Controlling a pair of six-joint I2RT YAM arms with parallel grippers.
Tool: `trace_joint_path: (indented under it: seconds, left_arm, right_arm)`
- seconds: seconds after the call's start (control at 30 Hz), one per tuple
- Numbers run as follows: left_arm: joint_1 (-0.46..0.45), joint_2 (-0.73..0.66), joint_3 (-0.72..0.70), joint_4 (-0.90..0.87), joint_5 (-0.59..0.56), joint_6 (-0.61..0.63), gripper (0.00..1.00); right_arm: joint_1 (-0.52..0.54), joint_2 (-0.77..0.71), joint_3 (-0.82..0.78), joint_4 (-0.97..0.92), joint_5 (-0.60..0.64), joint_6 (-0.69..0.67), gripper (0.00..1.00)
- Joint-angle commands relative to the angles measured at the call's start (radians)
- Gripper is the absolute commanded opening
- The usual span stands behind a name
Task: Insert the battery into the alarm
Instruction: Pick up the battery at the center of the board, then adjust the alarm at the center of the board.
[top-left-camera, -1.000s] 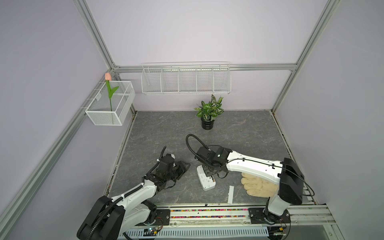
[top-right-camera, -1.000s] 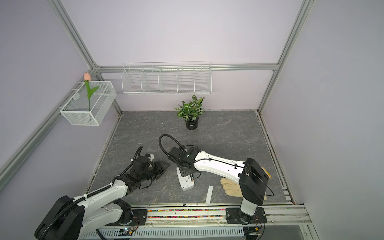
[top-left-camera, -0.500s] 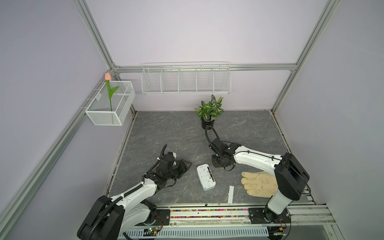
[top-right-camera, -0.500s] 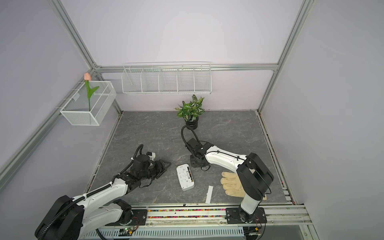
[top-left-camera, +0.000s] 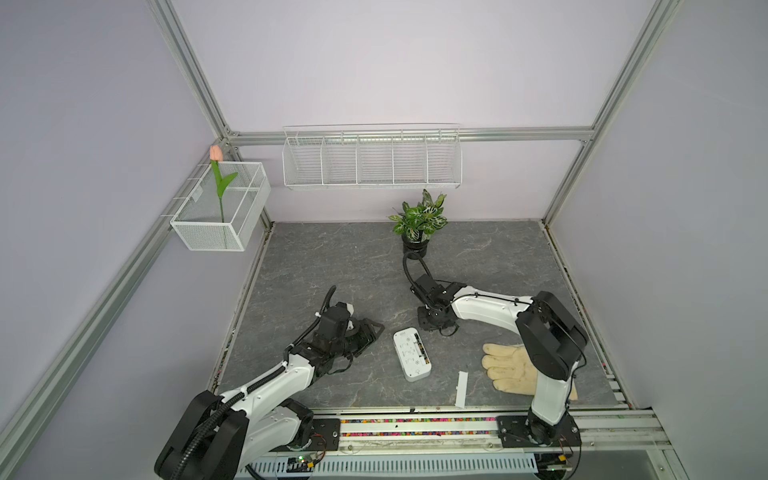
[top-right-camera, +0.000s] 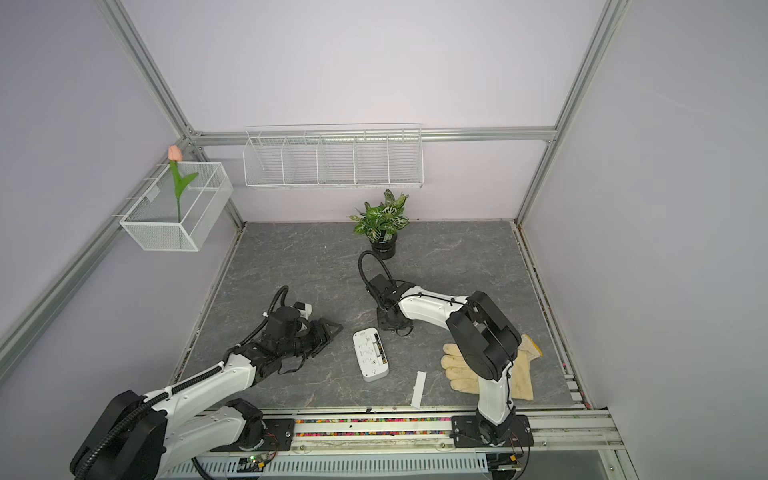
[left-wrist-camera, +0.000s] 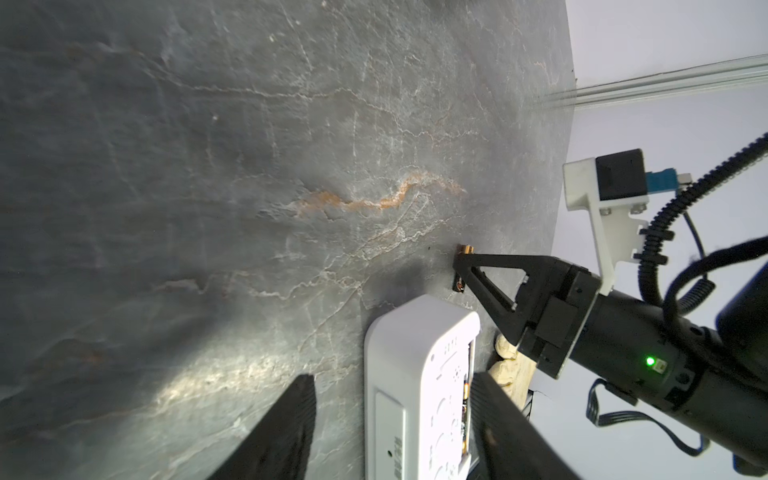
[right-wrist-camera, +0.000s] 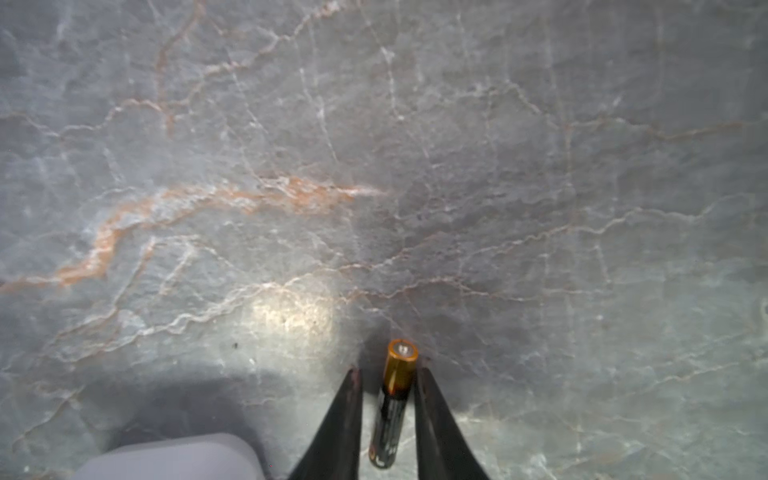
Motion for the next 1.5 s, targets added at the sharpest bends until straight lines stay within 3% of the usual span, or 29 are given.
trace_joint_path:
  seconds: [0.0,0.53,0.83,0.97,1.47]
  left_arm:
    - [0.005,0.004,0.03,-0.016,-0.022,0.018,0.62]
    - [0.005,0.022,0.041,-0.007,0.004,0.028,0.62]
    - [-0.058,0.166,0.101,0.088,0.09,0.046,0.64]
    - [-0.087,0.254,0.143,0.136,0.106,0.04,0.63]
    - [-0.122,0.452,0.241,0.257,0.152,0.013,0.62]
  right_arm:
    - [0.001,0.019,0.021,-0.052,0.032,-0.016,0.23]
    - [0.051,0.048,0.045,-0.123,0.039,-0.042,0.15]
    - [0.03,0.03,0.022,-0.096,-0.004,-0.045,0.15]
    - [0.011,-0.033,-0.041,-0.031,-0.033,-0.041,0.1]
    - [-0.022,-0.339,-0.242,0.139,-0.164,-0.064,0.1]
